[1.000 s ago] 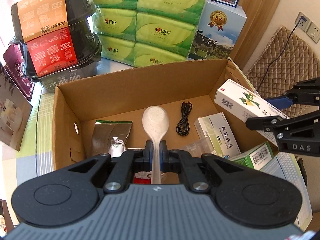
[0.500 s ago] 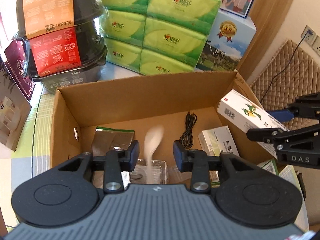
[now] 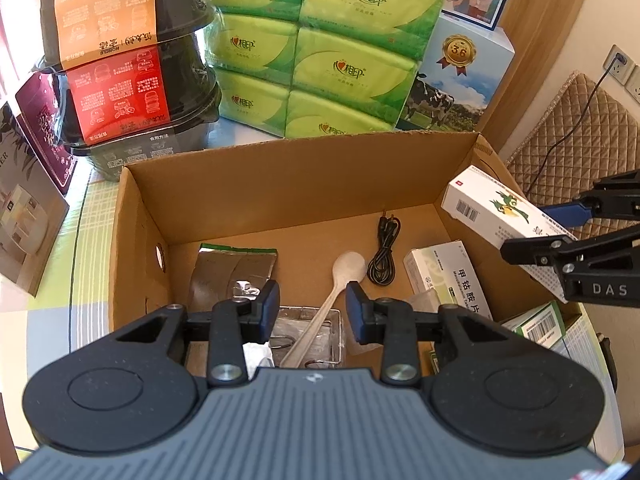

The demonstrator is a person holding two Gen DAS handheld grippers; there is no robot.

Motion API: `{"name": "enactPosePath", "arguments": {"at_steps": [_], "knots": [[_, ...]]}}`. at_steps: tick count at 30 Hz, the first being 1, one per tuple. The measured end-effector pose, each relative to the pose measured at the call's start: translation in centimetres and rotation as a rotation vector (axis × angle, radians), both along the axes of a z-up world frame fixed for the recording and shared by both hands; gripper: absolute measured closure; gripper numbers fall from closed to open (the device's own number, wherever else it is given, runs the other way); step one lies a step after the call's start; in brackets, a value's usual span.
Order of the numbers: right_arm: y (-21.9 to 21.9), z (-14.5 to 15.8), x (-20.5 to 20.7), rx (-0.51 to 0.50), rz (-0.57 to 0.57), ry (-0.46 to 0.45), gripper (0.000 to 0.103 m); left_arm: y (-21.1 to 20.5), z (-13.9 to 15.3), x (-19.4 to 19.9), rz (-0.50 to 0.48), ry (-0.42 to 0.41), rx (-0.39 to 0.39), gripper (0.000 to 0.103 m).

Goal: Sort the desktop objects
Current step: 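Open the left tool to drop the spoon while the right tool drops the ointment box into the box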

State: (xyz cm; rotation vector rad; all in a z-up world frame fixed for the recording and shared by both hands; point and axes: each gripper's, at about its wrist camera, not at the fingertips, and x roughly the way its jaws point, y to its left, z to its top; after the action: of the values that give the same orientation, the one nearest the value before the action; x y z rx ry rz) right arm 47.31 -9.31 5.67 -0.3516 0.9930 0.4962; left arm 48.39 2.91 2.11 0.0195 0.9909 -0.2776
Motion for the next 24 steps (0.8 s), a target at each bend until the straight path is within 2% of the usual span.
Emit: {"name": "enactPosePath", "arguments": {"at_steps": [6, 8, 10, 11, 13, 17, 18, 20, 24], "knots": [[0.1, 0.4, -0.2, 0.011, -0.001, -0.014, 0.068, -0.1, 0.2, -0.2, -0.004, -0.001, 0.006, 0.073], [0.0, 0.8, -0.2, 0.059, 0.001, -0.039, 0.068, -0.1, 0.2, -0.2, -0.003, -0.002, 0.004, 0.071], [-0.2, 1.2, 0.0, 0.096, -0.022, -0.057, 0.06, -0.1, 0.3, -0.3, 0.0, -0.005, 0.006, 0.068], [-0.4, 1.4, 0.0, 0.112, -0.034, -0.063, 0.05, 0.0, 0.3, -0.3, 0.0, -0.006, 0.008, 0.065], [-0.6, 1.7, 0.0, 0.135, -0.038, -0.068, 0.049, 0.0, 0.3, -0.4, 0.001, -0.007, 0.009, 0.061], [-0.8, 1.4, 0.0, 0.112, -0.039, -0.051, 0.049, 0.1, 0.1, -0.5, 0.003, -0.005, 0.022, 0.055], [-0.9, 1.4, 0.0, 0.11, -0.042, -0.048, 0.049, 0.1, 0.1, -0.5, 0.005, -0.005, 0.022, 0.053], [-1.2, 1.2, -0.1, 0.108, -0.051, -0.036, 0.049, 0.1, 0.2, -0.7, 0.007, -0.007, 0.023, 0.035], [-1.3, 1.0, -0.4, 0.106, -0.047, -0.014, 0.049, -0.1, 0.5, -0.9, -0.003, -0.016, 0.042, 0.024]]}}
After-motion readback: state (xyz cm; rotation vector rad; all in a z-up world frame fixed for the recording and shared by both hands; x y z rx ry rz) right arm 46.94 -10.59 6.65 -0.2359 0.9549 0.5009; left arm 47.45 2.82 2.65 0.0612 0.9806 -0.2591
